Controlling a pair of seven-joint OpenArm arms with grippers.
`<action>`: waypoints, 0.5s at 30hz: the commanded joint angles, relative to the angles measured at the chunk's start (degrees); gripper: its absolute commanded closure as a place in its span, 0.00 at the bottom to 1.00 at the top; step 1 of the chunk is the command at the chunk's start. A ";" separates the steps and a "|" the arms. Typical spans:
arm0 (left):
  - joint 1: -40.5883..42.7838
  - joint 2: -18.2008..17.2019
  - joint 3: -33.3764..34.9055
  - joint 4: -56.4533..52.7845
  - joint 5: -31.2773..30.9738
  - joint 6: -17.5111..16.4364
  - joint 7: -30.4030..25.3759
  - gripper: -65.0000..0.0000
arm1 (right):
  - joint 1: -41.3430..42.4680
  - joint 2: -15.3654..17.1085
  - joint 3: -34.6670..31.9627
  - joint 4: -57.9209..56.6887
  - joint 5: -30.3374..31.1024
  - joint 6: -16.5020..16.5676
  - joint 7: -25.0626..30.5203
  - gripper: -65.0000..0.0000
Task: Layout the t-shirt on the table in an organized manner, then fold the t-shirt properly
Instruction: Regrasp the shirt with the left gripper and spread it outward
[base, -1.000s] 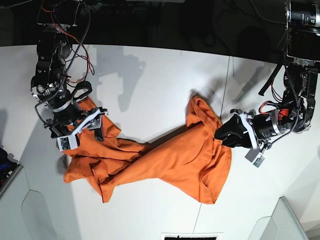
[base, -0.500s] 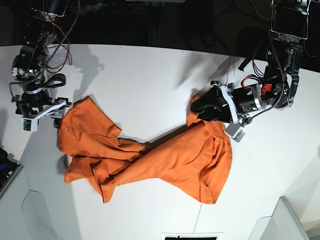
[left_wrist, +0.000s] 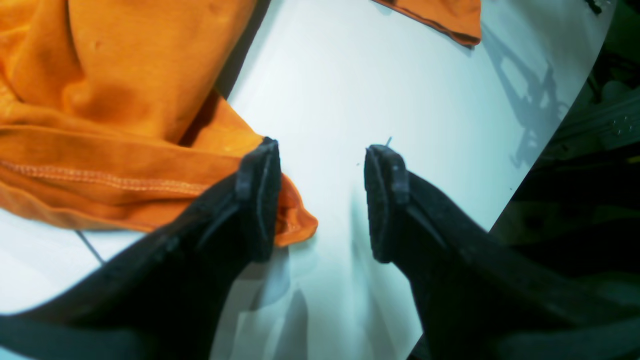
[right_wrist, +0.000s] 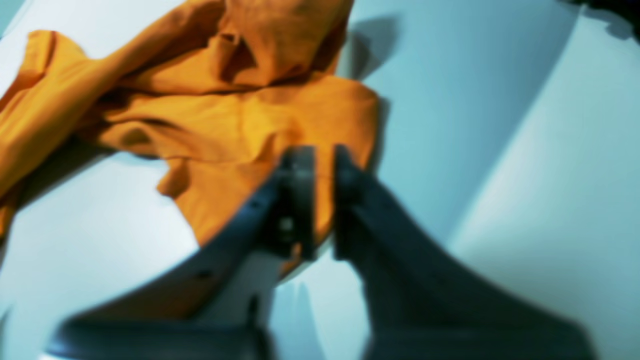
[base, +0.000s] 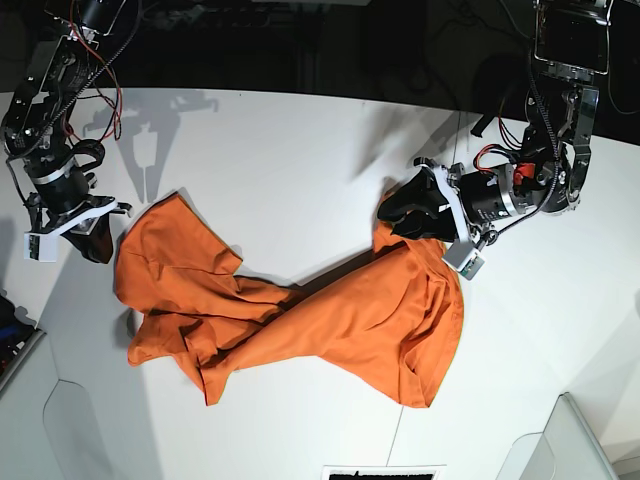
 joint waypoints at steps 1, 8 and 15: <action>-0.59 -0.63 -0.44 0.96 -0.76 -0.52 -1.51 0.54 | 0.76 0.13 -0.79 1.07 1.36 2.51 0.42 1.00; -0.46 -0.63 -0.44 0.70 5.42 -0.52 -4.94 0.54 | 0.79 -0.48 -11.37 -0.26 -1.42 4.24 -0.83 1.00; -0.48 -0.63 -0.44 -3.89 9.51 -0.52 -9.20 0.54 | 0.79 0.07 -14.08 -2.73 -6.78 2.10 1.84 1.00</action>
